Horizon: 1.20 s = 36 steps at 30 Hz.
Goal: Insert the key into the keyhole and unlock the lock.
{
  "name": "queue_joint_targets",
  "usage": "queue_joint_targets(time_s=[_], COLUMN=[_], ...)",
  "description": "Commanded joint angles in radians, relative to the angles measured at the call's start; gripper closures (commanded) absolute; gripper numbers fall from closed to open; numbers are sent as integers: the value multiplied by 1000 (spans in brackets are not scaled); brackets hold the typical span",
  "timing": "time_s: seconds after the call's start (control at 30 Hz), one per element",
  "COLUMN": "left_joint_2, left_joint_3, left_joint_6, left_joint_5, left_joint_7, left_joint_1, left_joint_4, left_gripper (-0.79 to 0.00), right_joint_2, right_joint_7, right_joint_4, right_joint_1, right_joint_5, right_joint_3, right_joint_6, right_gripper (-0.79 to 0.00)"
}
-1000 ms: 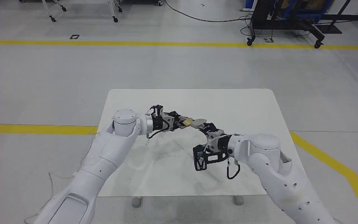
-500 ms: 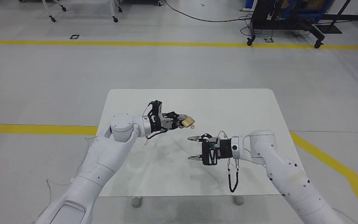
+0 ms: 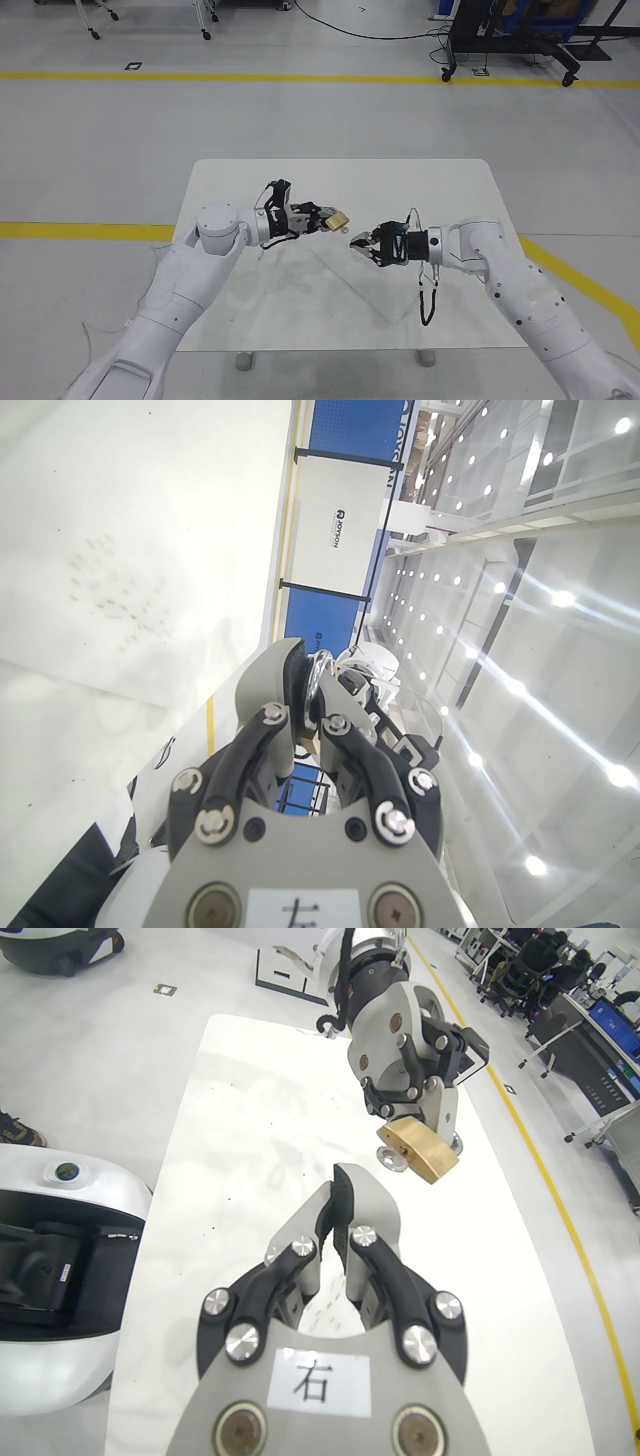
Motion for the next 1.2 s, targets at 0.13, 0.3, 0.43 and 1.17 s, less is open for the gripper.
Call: queue_joint_targets(time_s=[0.13,0.3,0.43,1.17], left_joint_2=[3,8,15,-7], left_joint_3=[-2,-6,-13,-55], left_joint_6=[-26,-57,-93,4], left_joint_5=[34,64,97,-59], left_joint_7=[19,24,2,306], left_joint_1=[12,32,48,94], left_joint_4=[-33,-76,-110,-105], left_gripper=[0,0,0,0], right_joint_2=[-4,-8,-13,-4], right_joint_7=[12,31,53,220], right_joint_4=[21,44,61,-350], right_joint_1=[38,62,79,-202], right_joint_5=[33,49,67,-222], right_joint_3=[-32,-49,-55,-15], right_joint_6=[0,1,5,586], right_gripper=[0,0,0,-354])
